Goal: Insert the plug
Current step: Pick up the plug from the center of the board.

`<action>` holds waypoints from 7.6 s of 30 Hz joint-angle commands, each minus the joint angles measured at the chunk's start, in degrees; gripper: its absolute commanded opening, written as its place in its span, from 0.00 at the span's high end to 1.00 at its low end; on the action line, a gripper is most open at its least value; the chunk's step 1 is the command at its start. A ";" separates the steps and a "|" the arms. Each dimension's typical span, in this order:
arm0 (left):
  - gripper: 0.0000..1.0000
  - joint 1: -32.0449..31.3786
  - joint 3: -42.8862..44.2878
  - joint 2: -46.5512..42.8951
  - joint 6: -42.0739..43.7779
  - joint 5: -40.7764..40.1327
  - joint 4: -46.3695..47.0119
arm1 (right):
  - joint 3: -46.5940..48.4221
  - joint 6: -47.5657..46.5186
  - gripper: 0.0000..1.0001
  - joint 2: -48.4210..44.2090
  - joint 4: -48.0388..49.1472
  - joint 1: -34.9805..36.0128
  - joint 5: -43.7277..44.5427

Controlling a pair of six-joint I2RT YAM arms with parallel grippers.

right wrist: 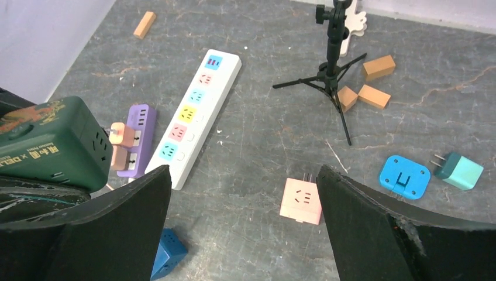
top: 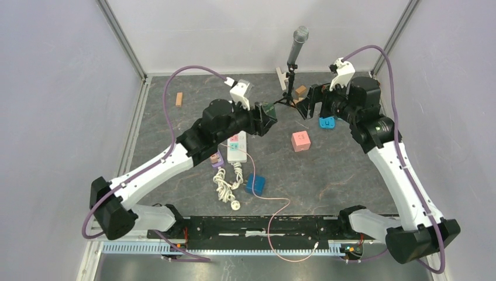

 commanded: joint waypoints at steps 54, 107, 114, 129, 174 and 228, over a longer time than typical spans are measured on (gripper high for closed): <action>0.98 0.09 -13.79 -7.59 41.81 29.84 6.11 | 6.95 1.11 0.02 8.46 -11.85 3.47 -22.80; 0.00 5.62 -17.04 -13.90 17.99 18.46 4.72 | 0.39 -32.55 1.00 6.23 -7.49 19.47 -9.63; 0.00 9.54 -16.46 -14.49 6.15 11.36 2.66 | -4.49 -41.43 1.00 1.26 -5.72 19.43 -10.35; 0.00 20.48 -12.94 -7.76 -10.43 17.85 -5.49 | -9.56 -39.93 1.00 -5.61 2.51 19.56 -18.79; 0.60 14.79 -1.74 5.60 -30.48 51.22 -10.95 | -0.78 -41.94 1.00 6.02 -3.24 19.43 -23.67; 0.38 11.12 7.04 6.42 -22.30 37.68 -28.09 | -1.42 -40.30 1.00 5.91 -3.77 19.40 -22.94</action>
